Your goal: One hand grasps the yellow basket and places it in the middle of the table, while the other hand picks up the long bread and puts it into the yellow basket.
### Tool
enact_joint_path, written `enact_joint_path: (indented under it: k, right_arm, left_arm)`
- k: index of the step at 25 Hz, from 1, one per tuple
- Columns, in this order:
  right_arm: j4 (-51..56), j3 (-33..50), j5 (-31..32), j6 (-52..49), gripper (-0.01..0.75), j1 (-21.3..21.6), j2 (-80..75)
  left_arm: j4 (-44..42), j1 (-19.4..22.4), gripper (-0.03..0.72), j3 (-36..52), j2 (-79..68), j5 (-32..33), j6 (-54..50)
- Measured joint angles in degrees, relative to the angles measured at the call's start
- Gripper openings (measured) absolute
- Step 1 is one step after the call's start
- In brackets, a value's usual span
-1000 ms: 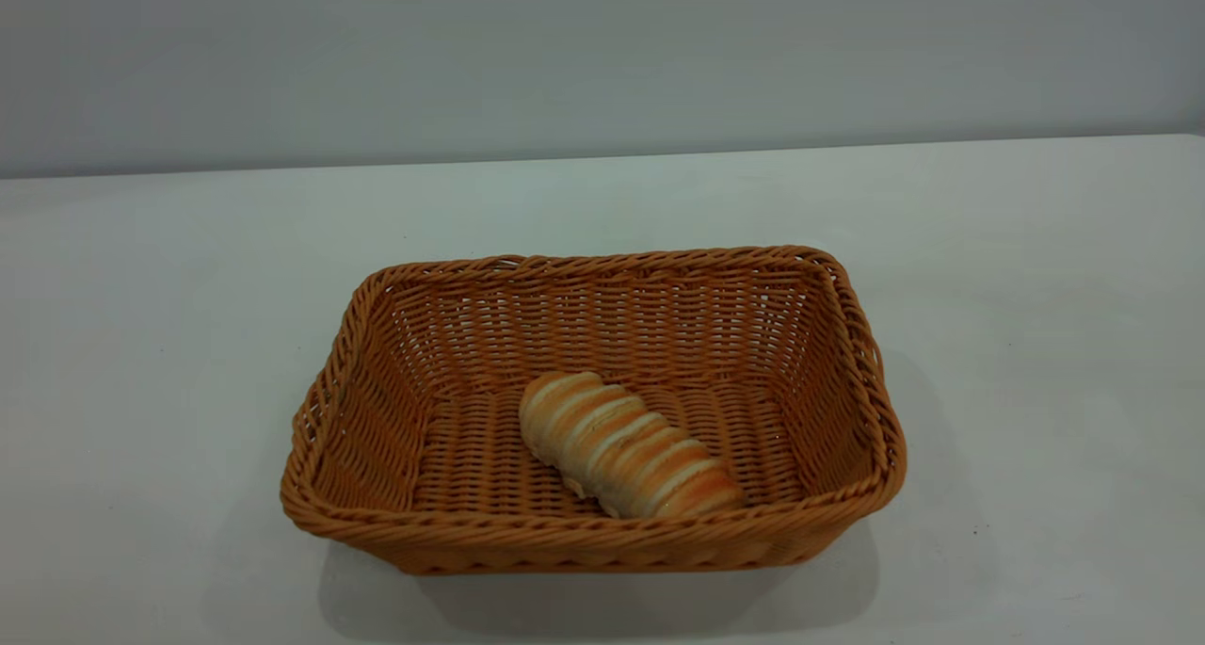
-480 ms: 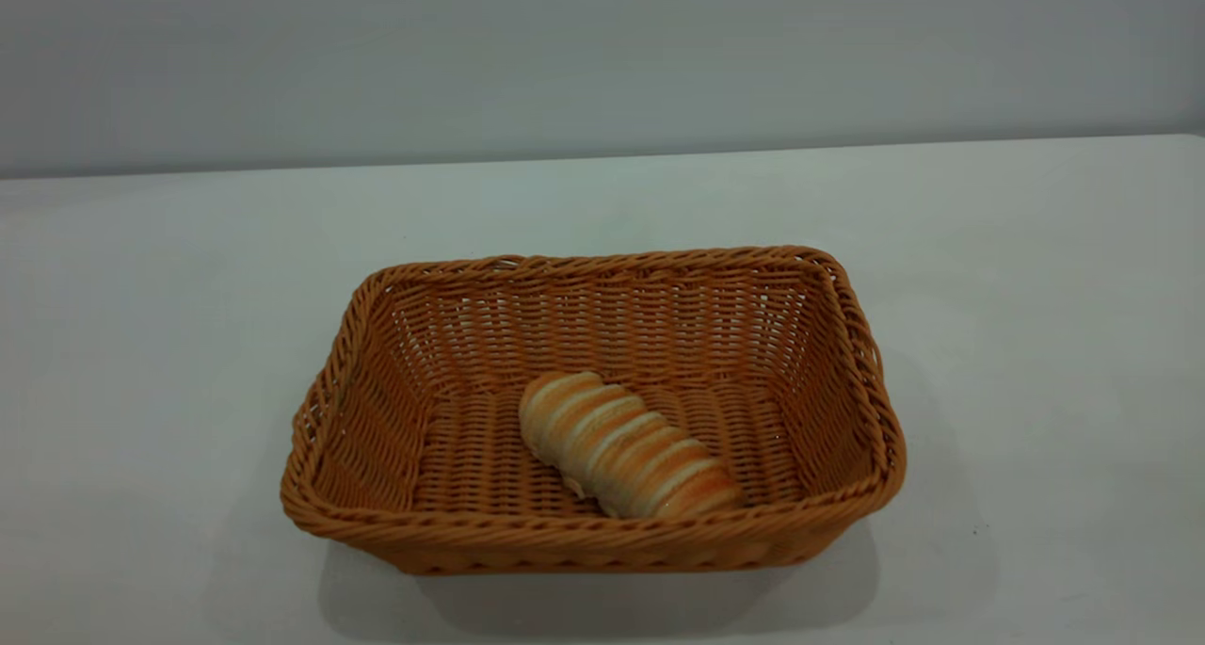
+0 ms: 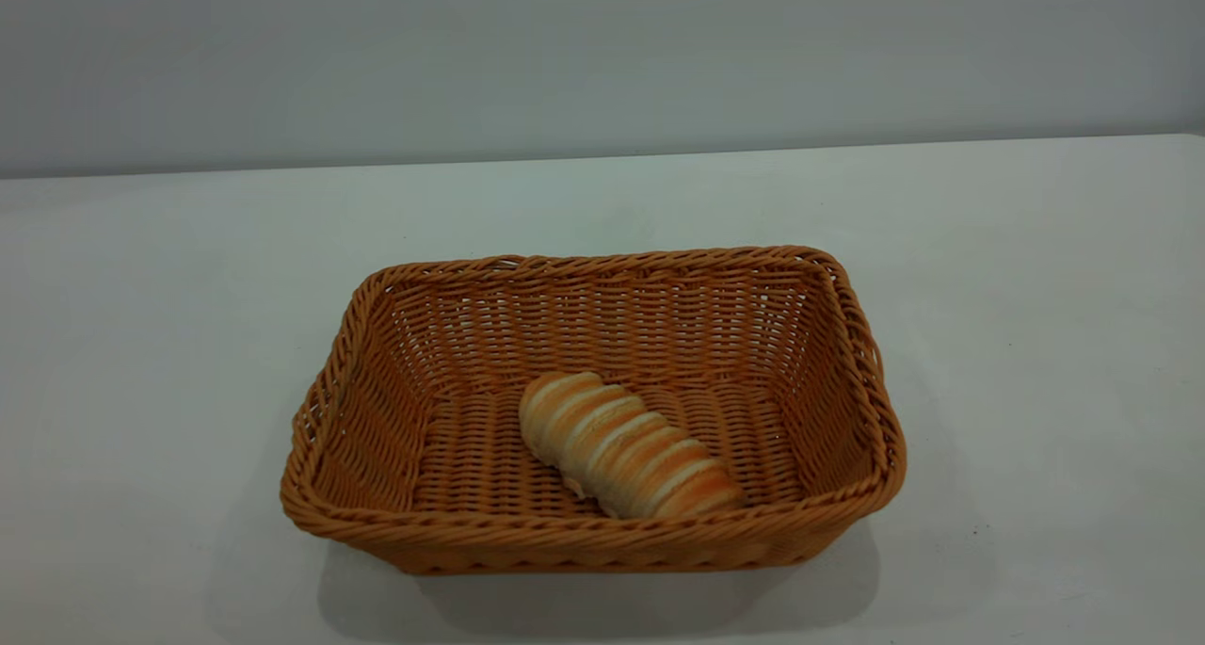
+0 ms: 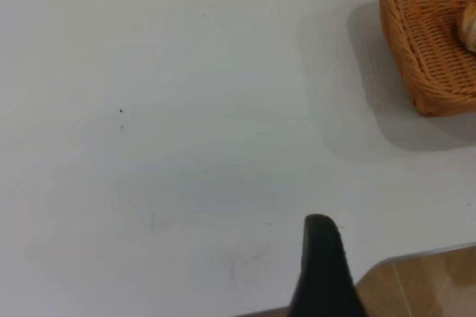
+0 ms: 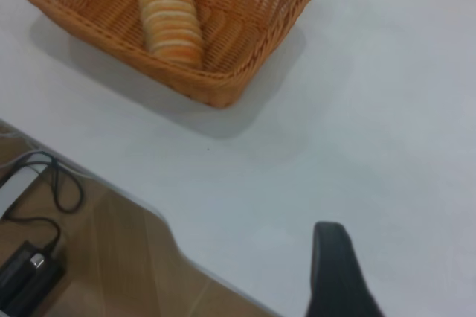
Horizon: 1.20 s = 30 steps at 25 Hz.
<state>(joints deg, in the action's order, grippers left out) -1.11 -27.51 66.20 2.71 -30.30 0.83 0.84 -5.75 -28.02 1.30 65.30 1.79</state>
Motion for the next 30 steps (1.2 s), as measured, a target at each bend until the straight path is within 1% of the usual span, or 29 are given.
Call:
enact_joint_path:
  k: [4, 30]
  right_arm:
    - [0.0, 0.4, -0.8, -0.2, 0.482, 0.0, 0.0]
    - [0.0, 0.5, -0.9, -0.2, 0.482, 0.0, 0.0]
  left_arm:
    - [0.0, 0.0, 0.557, 0.0, 0.0, 0.0, 0.0]
    - [0.0, 0.0, 0.557, 0.0, 0.0, 0.0, 0.0]
